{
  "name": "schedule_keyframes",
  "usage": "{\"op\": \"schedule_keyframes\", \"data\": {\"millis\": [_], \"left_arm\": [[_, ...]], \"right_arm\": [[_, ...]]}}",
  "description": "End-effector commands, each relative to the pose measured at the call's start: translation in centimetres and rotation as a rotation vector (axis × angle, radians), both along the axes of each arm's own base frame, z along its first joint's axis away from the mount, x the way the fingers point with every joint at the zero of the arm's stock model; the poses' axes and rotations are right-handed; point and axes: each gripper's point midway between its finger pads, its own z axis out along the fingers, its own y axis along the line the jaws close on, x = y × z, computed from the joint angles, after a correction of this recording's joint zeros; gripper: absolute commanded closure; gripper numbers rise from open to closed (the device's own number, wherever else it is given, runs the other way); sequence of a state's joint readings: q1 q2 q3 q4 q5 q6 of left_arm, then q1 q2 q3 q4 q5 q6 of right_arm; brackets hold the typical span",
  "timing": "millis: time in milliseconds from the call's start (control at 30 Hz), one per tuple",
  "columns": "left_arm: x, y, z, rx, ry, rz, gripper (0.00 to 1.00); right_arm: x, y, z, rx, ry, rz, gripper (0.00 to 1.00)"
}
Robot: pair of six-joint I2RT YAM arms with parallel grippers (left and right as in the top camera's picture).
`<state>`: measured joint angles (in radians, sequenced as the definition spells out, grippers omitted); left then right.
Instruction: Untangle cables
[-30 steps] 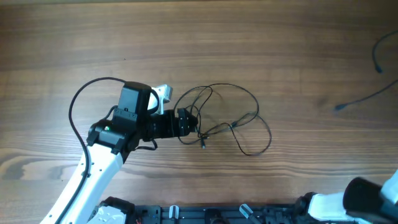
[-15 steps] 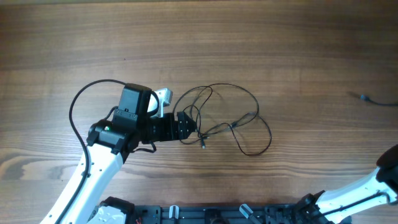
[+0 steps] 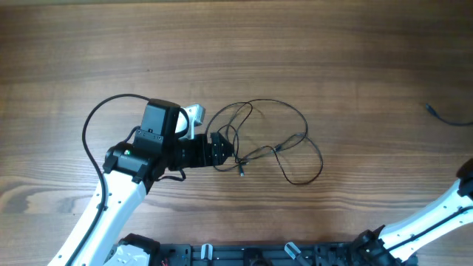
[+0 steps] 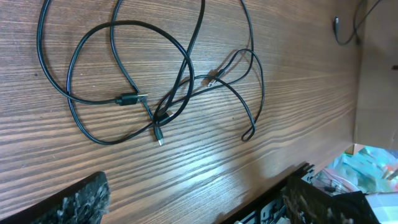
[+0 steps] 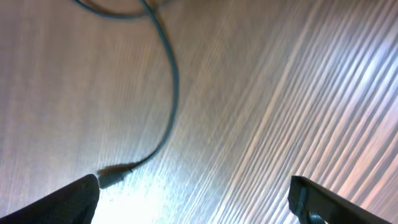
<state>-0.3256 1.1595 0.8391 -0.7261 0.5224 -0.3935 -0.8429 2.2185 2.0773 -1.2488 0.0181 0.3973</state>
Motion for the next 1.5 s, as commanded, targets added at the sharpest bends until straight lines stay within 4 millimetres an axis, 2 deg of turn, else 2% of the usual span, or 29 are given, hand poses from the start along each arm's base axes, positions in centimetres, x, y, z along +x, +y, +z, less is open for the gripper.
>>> {"op": "schedule_keyframes", "data": {"millis": [0,100,233,300,400,533,600,667,767,900,1000,1133,1267,1367,1467], "left_arm": [[0.0,-0.3,0.6,-0.01,-0.029,-0.028,0.08],[0.0,-0.3,0.6,-0.01,-0.029,-0.028,0.08],[0.0,-0.3,0.6,-0.01,-0.029,-0.028,0.08],[0.0,-0.3,0.6,-0.009,-0.03,-0.028,0.07],[0.0,-0.3,0.6,-0.009,-0.031,-0.028,0.07],[0.1,-0.3,0.6,-0.003,-0.04,-0.037,0.07],[0.1,-0.2,0.6,0.005,-0.051,-0.046,0.07],[0.4,0.2,0.3,0.034,-0.06,-0.029,0.07],[1.4,1.8,-0.4,0.125,-0.089,0.028,0.08],[3.6,4.0,-0.4,0.21,-0.153,0.128,0.1],[5.7,5.4,0.6,0.198,-0.215,0.205,0.1],[8.0,8.4,1.6,0.177,-0.248,0.349,0.1],[8.5,11.4,1.4,0.183,-0.221,0.456,0.11],[8.2,12.8,1.0,0.194,-0.194,0.494,0.11],[8.1,13.1,0.9,0.198,-0.185,0.504,0.11]], "right_arm": [[0.2,2.1,-0.7,0.115,-0.024,-0.14,0.0],[2.1,4.6,-0.4,0.23,-0.106,-0.04,0.0],[5.0,9.4,0.4,0.343,-0.208,0.253,0.0],[6.0,11.3,0.5,0.353,-0.203,0.347,0.0],[7.9,15.2,0.4,0.359,-0.181,0.514,0.0],[10.6,22.8,0.4,0.363,-0.15,0.815,0.0],[11.3,26.5,0.4,0.366,-0.135,0.963,0.0],[11.8,31.0,0.4,0.367,-0.119,1.14,0.0],[11.4,36.8,0.4,0.381,-0.089,1.356,0.0],[10.1,42.5,0.2,0.375,-0.014,1.536,0.0],[9.1,45.6,-0.2,0.347,0.049,1.627,0.0],[7.6,49.0,-0.3,0.335,0.104,1.724,0.0],[6.2,52.2,-0.2,0.346,0.122,1.796,0.0],[5.0,56.0,0.0,0.393,0.085,1.832,0.0],[5.0,58.3,-0.3,0.347,0.1,1.688,0.0]]}}
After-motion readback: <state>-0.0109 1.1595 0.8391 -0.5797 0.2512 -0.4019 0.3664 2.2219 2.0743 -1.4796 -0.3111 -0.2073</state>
